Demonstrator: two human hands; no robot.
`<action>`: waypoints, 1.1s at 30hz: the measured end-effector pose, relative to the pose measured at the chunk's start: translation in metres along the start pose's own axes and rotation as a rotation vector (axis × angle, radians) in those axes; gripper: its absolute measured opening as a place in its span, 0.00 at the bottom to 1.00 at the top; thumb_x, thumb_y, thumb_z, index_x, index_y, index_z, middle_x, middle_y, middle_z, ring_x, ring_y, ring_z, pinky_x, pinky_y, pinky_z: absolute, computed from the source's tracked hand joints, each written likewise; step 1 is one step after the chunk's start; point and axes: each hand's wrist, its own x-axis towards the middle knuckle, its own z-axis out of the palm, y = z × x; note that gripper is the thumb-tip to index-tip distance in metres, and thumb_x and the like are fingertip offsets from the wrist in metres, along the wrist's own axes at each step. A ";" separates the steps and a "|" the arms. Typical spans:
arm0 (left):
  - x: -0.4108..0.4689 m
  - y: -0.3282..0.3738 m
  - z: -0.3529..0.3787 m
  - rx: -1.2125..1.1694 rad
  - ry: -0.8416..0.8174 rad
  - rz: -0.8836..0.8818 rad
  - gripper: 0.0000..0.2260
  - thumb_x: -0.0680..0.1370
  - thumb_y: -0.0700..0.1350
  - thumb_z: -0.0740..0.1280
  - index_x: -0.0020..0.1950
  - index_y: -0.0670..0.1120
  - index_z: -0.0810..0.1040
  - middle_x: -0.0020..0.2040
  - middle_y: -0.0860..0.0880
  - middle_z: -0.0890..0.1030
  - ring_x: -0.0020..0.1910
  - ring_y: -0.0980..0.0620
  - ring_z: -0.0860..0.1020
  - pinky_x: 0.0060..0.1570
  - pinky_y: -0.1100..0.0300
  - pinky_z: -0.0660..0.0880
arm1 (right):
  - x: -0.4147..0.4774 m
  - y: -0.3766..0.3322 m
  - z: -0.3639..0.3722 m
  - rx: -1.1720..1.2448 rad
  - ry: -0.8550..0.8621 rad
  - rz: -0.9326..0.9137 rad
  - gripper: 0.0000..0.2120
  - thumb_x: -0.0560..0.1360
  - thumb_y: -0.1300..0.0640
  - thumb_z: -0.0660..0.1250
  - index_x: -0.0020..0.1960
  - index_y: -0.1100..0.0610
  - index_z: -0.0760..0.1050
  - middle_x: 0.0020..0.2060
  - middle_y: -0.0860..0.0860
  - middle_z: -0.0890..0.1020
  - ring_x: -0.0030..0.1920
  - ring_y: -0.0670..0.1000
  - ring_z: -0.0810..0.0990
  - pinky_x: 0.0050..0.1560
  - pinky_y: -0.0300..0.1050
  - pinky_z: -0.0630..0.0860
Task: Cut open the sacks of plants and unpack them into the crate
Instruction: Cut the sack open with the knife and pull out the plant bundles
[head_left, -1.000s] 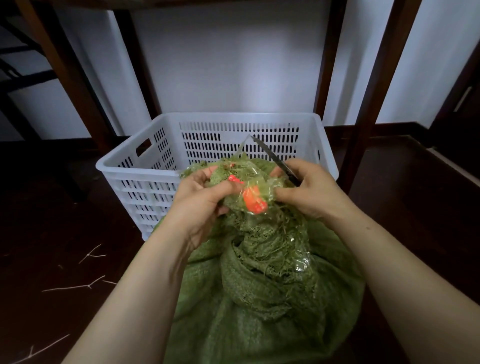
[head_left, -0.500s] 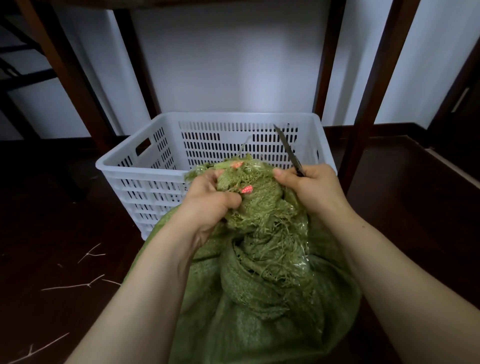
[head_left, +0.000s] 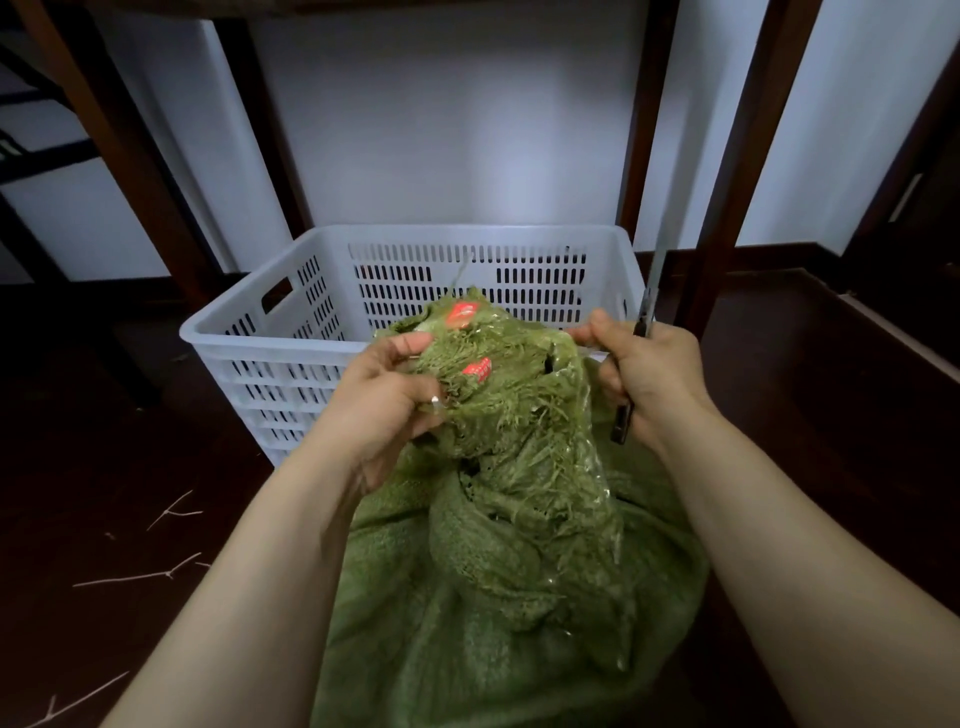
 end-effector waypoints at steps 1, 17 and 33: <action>-0.002 0.002 0.000 0.007 -0.010 -0.003 0.18 0.74 0.25 0.59 0.53 0.46 0.73 0.41 0.47 0.73 0.37 0.52 0.73 0.45 0.54 0.75 | 0.000 -0.002 -0.001 -0.043 -0.029 -0.014 0.12 0.78 0.53 0.66 0.42 0.61 0.79 0.34 0.50 0.82 0.18 0.43 0.63 0.18 0.34 0.59; 0.001 -0.012 0.017 0.446 0.285 0.146 0.22 0.68 0.34 0.73 0.54 0.51 0.68 0.44 0.45 0.80 0.37 0.44 0.81 0.38 0.47 0.80 | -0.009 0.002 0.015 -0.467 -0.136 -0.139 0.14 0.67 0.65 0.74 0.40 0.51 0.71 0.33 0.47 0.75 0.33 0.46 0.74 0.34 0.39 0.73; -0.010 0.003 0.022 0.661 0.098 0.236 0.53 0.60 0.64 0.76 0.77 0.56 0.51 0.70 0.50 0.70 0.66 0.49 0.72 0.66 0.46 0.69 | -0.016 0.002 0.015 -0.322 -0.360 -0.043 0.03 0.69 0.61 0.73 0.42 0.58 0.80 0.31 0.46 0.80 0.31 0.40 0.77 0.31 0.31 0.74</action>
